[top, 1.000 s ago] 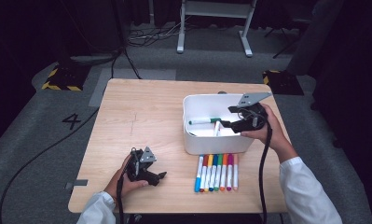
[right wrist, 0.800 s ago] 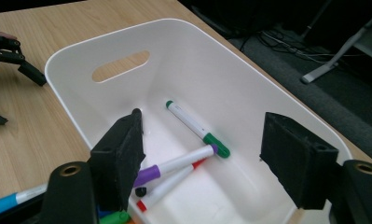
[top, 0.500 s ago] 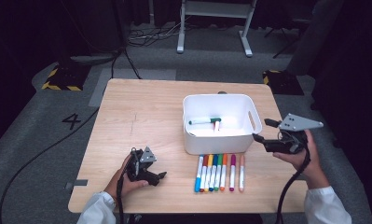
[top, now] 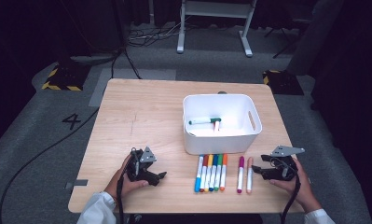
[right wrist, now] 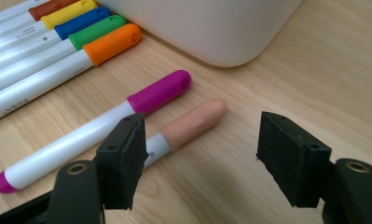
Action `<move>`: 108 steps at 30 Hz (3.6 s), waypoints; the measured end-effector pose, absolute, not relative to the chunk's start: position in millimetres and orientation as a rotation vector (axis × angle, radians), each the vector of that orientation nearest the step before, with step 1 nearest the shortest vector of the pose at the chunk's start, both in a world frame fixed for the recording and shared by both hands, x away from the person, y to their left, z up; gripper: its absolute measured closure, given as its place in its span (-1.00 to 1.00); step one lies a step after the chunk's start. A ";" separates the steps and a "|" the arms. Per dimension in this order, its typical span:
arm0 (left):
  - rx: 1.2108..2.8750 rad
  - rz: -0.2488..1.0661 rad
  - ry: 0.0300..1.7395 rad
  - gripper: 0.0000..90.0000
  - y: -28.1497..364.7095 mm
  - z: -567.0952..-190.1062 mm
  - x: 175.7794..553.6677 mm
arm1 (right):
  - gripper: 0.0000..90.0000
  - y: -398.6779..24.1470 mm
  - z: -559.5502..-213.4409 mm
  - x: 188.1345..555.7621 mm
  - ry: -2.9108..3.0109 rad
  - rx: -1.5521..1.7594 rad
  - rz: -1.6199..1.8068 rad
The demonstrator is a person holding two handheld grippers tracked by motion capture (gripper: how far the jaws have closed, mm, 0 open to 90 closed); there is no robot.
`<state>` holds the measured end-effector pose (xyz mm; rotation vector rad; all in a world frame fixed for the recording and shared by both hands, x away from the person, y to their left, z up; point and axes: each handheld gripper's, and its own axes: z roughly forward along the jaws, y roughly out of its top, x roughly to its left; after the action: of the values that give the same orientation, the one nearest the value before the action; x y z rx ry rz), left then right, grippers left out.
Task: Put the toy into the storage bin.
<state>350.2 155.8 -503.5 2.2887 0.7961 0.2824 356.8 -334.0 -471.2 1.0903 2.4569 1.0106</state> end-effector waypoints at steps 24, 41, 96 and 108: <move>2.282 0.292 0.815 -0.75 150.6 -503.5 347.1 | 0.64 -277.3 -488.8 364.1 2.532 0.922 0.947; 2.295 0.275 0.778 -0.75 136.2 -503.4 341.2 | 0.67 -243.9 -487.6 374.3 2.639 0.761 0.981; 2.306 0.254 0.728 -0.75 127.4 -503.5 338.3 | 0.67 -279.8 -298.6 402.7 2.359 0.518 1.256; 2.307 0.250 0.722 -0.75 127.9 -503.5 338.5 | 0.67 -231.0 -302.4 446.0 2.453 0.454 1.186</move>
<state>338.5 127.9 -503.5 2.3069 0.7218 0.2504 446.0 -231.0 -302.4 0.4540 2.4532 1.1861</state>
